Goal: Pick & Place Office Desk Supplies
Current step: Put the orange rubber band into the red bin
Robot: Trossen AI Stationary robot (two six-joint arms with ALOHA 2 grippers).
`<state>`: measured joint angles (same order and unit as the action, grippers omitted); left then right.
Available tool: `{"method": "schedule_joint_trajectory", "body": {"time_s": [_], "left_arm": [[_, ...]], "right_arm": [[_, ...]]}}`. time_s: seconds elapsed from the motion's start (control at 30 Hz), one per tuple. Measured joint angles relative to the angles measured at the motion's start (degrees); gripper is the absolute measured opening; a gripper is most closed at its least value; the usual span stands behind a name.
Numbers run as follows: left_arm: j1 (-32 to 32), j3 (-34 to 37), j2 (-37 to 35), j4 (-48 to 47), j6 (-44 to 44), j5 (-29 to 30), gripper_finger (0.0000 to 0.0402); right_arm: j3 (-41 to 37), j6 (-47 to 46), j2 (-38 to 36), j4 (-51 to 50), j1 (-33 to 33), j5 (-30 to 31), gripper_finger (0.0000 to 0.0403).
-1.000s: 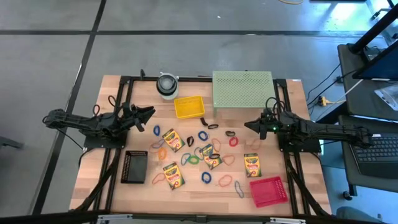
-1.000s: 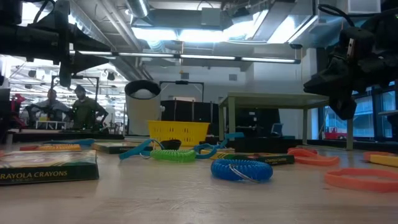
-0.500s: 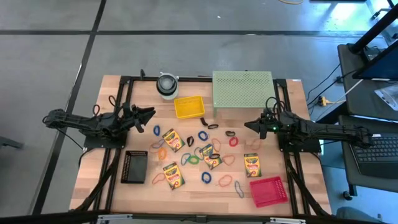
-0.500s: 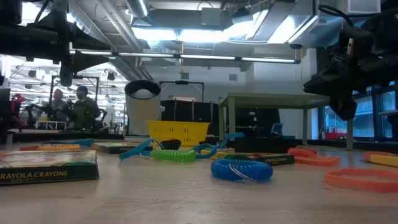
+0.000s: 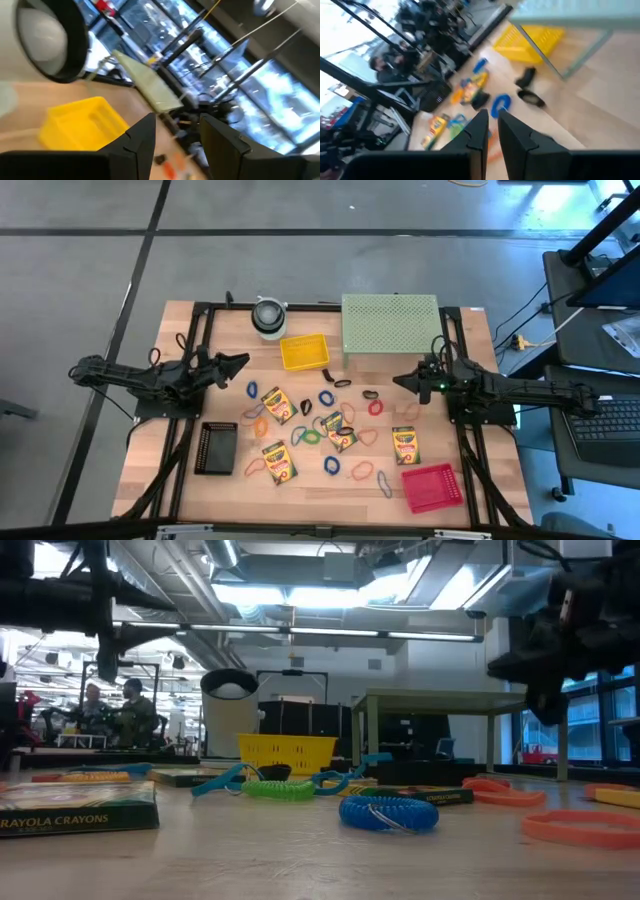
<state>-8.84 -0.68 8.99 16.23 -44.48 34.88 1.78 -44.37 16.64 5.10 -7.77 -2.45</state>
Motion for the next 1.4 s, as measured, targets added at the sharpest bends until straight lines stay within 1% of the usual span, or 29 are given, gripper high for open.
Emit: {"method": "schedule_joint_trajectory", "body": {"time_s": [0.07, 0.13, 0.23, 0.3, 0.37, 0.43, 0.5, 0.57, 0.7, 0.8, 0.93, 1.17, 1.3, 1.4], "left_arm": [[0.00, -0.87, -0.04, 0.56, 0.04, -1.88, 0.0148], [0.00, -2.86, 0.64, -0.20, 2.12, -3.32, 0.0148], [-0.02, -6.63, 2.34, 0.02, 6.46, -3.25, 0.0148], [0.00, -9.21, 4.27, -2.78, 9.26, -3.09, 0.0148], [-0.01, -11.64, 6.23, -6.99, 11.22, -3.09, 0.0148], [-0.02, -13.77, 8.29, -10.90, 11.64, -3.09, 0.0148], [-0.01, -15.09, 10.54, -14.11, 11.66, -3.42, 0.0148], [0.00, -15.74, 12.82, -15.21, 11.78, -4.35, 0.0148], [0.00, -16.12, 15.63, -14.64, 12.30, -6.44, 0.0148], [0.00, -16.14, 17.48, -15.03, 12.38, -8.61, 0.0148], [-0.01, -16.14, 19.74, -14.81, 16.24, -10.61, 0.0148], [-0.02, -16.16, 21.80, -14.10, 20.52, -11.42, 0.0148], [-0.01, -16.16, 22.43, -14.10, 22.04, -11.32, 0.0148], [-0.01, -16.16, 22.43, -14.10, 22.25, -11.30, 0.0148]], "right_arm": [[3.44, 3.19, 0.02, -1.41, 0.24, -1.05, 0.0045], [9.17, 8.08, 0.16, -7.91, 0.95, -1.23, 0.0045], [19.08, 14.63, 3.29, -25.63, 2.10, 0.51, 0.0045], [25.20, 16.35, 6.38, -37.23, 2.81, 1.62, 0.0045], [29.05, 16.31, 10.09, -46.69, 3.45, 1.56, 0.0045], [30.35, 16.04, 13.63, -52.33, 4.24, -0.94, 0.0045], [30.37, 14.77, 16.98, -53.41, 5.25, -3.54, 0.0045], [29.71, 13.30, 20.25, -53.54, 6.48, -4.33, 0.0045], [29.55, 13.35, 26.08, -52.17, 9.36, -2.80, 0.0045], [29.55, 15.13, 29.54, -51.87, 11.98, -2.52, 0.0045], [29.55, 19.29, 33.49, -51.86, 15.84, -2.50, 0.0045], [29.55, 19.17, 39.01, -51.25, 22.55, -2.88, 0.0045], [29.55, 19.73, 42.54, -50.87, 25.52, -0.14, 0.0045], [29.55, 19.31, 45.30, -50.53, 26.66, 0.52, 0.0045]]}}
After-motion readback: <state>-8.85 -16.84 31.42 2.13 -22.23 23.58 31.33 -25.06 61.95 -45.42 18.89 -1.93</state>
